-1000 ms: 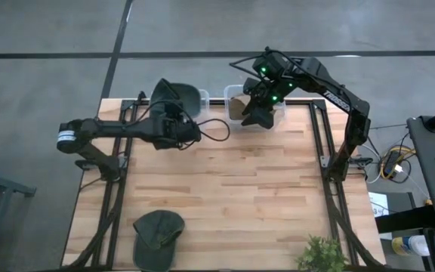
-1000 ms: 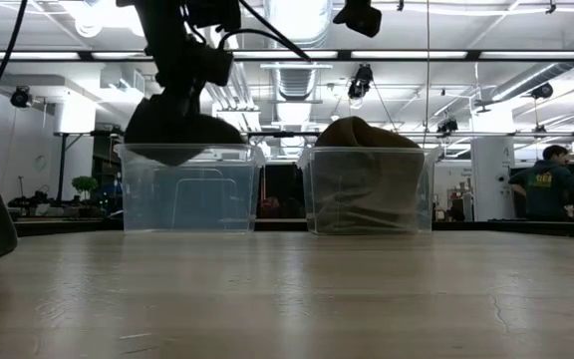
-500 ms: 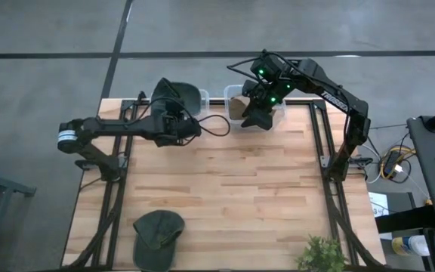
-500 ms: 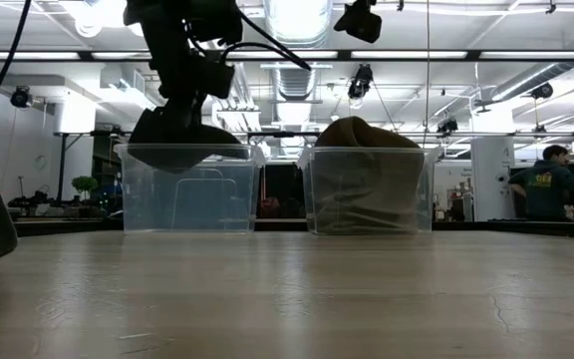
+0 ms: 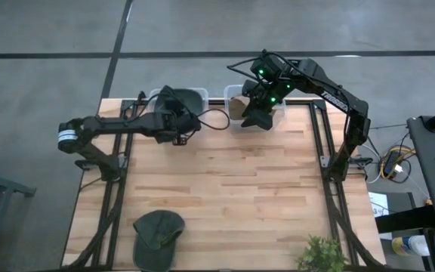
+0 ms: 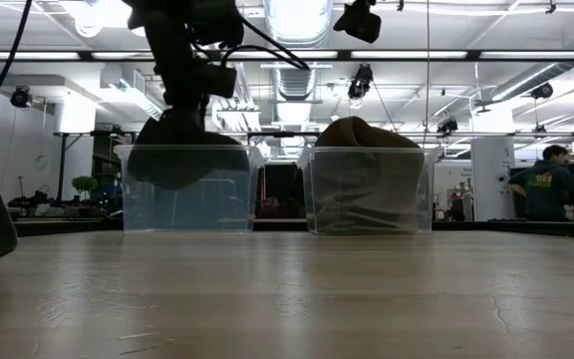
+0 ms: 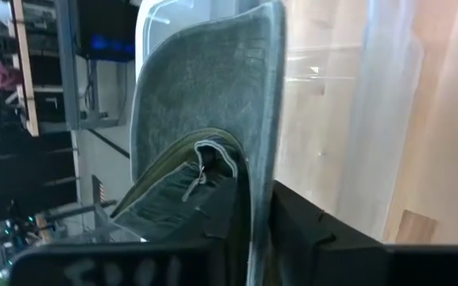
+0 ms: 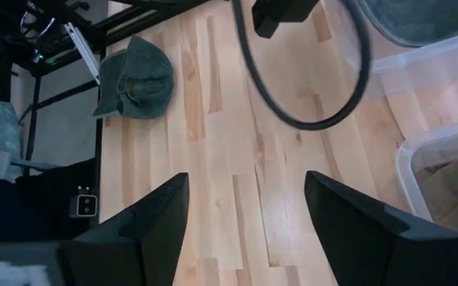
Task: Pick & Place hat
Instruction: Put the right green cap into the left transparent bin
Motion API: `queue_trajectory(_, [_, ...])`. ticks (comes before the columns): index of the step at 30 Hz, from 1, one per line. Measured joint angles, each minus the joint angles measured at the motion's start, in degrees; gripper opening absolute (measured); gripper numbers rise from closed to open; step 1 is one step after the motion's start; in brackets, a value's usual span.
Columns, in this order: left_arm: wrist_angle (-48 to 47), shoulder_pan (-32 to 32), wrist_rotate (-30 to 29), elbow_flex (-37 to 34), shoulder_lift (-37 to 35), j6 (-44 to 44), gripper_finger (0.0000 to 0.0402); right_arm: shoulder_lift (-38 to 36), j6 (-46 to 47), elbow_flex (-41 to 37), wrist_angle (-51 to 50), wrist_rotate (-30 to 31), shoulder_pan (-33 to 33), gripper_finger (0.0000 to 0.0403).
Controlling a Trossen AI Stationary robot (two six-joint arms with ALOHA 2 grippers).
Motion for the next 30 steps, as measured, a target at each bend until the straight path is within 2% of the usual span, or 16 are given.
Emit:
queue_trajectory(5, [-0.79,0.85,1.52,0.0,0.01,-0.75,0.0107,0.0,0.02,0.0,0.02,-0.02,0.0,0.0248])
queue_trajectory(10, [-1.03,0.6,-1.31,0.0,0.06,-0.09,0.0134,0.0,-0.03,0.0,0.0,-0.02,0.0,0.0247])
queue_trajectory(16, [-1.65,-0.61,-7.35,0.62,-0.34,2.58,0.014,0.0,-0.65,0.0,0.0,-0.02,0.0,0.0249])
queue_trajectory(24, [-2.82,-0.76,-3.53,1.93,-0.37,0.38,0.014,0.0,-1.68,0.0,0.04,-0.02,0.0,0.0248])
queue_trajectory(30, [-8.76,-0.74,-6.15,3.15,-0.36,-1.16,0.014,0.0,-1.69,0.0,0.02,-0.02,0.0,0.0243])
